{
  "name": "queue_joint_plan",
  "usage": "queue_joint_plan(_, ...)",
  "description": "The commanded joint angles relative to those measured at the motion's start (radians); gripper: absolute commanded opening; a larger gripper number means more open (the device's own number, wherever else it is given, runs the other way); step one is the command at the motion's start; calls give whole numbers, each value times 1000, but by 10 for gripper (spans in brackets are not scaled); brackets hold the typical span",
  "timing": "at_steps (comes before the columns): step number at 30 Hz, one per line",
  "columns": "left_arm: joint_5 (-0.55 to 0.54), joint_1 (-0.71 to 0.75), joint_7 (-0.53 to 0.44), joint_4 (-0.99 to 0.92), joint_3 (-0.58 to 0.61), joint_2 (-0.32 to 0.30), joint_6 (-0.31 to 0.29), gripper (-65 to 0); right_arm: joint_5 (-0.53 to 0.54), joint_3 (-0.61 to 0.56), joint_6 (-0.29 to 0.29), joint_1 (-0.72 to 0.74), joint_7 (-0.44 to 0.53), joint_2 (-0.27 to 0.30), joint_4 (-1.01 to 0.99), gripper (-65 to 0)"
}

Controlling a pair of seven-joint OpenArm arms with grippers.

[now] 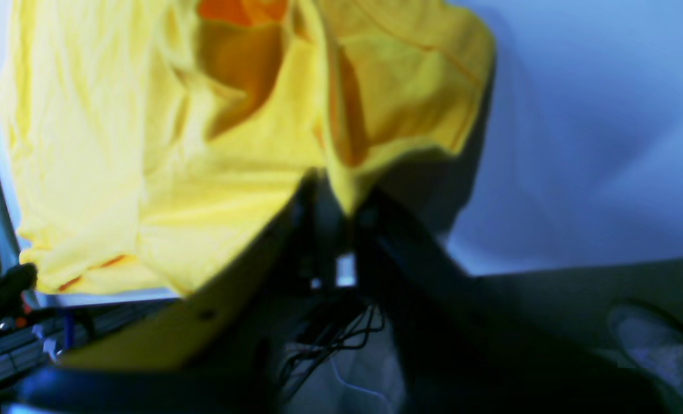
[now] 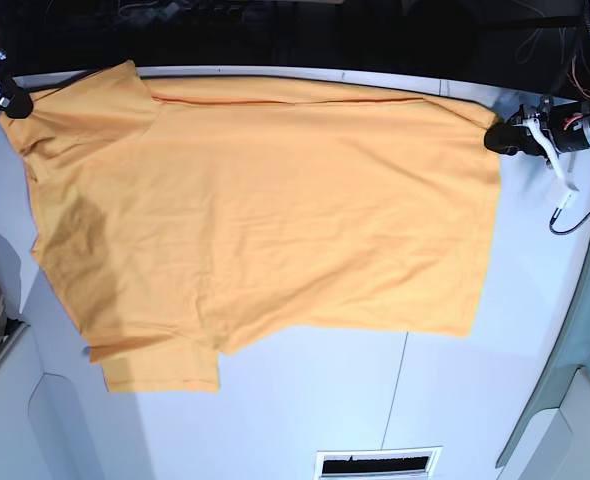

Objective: Layout the t-shirt on the table in an organized manner, then fold the t-shirt properly
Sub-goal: 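Release the shirt with both grippers and lay it flat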

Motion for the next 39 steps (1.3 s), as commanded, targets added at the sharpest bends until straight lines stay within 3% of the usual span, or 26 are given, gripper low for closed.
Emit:
queue_joint_plan(1, -45, -6, 23, 13, -9, -24, -2, -434, 12, 12, 2, 3, 17, 30, 15, -475)
queue_joint_plan(3, -120, -5, 110, 13, -9, -29, -2, -423, 10, 12, 2, 2, 17, 30, 16, -414)
queue_joint_plan(6, -220, -5, 179, 31, -9, -46, -2, -423, 9, 14, 2, 3, 17, 35, 20, -410)
queue_joint_plan(13, -241, -6, 191, 133, -9, -64, -2, -423, 4, 81, -1, 5, 52, 35, 134, -410)
queue_joint_plan(21, -233, -16, 151, 286, -9, -64, -2, -423, -182, 64, -49, 202, 168, 34, 175, -410)
queue_joint_plan(27, -92, -50, 34, 282, -8, -64, -2, -421, -346, -102, -66, 443, 293, 34, 64, -410)
queue_joint_plan(29, -69, -71, 16, 271, -8, -64, -2, -393, -409, -177, -74, 535, 344, 34, -12, -410)
queue_joint_plan(32, -50, -115, -1, 227, -1, -64, -2, -317, -520, -278, -140, 667, 450, 34, -160, -410)
queue_joint_plan(35, -40, -161, -26, 153, 0, -64, -2, -315, -635, -349, -199, 774, 544, 35, -324, -410)
queue_joint_plan(39, 13, -254, -82, 17, 0, -63, -2, -315, -707, -394, -217, 857, 632, 37, -513, -410)
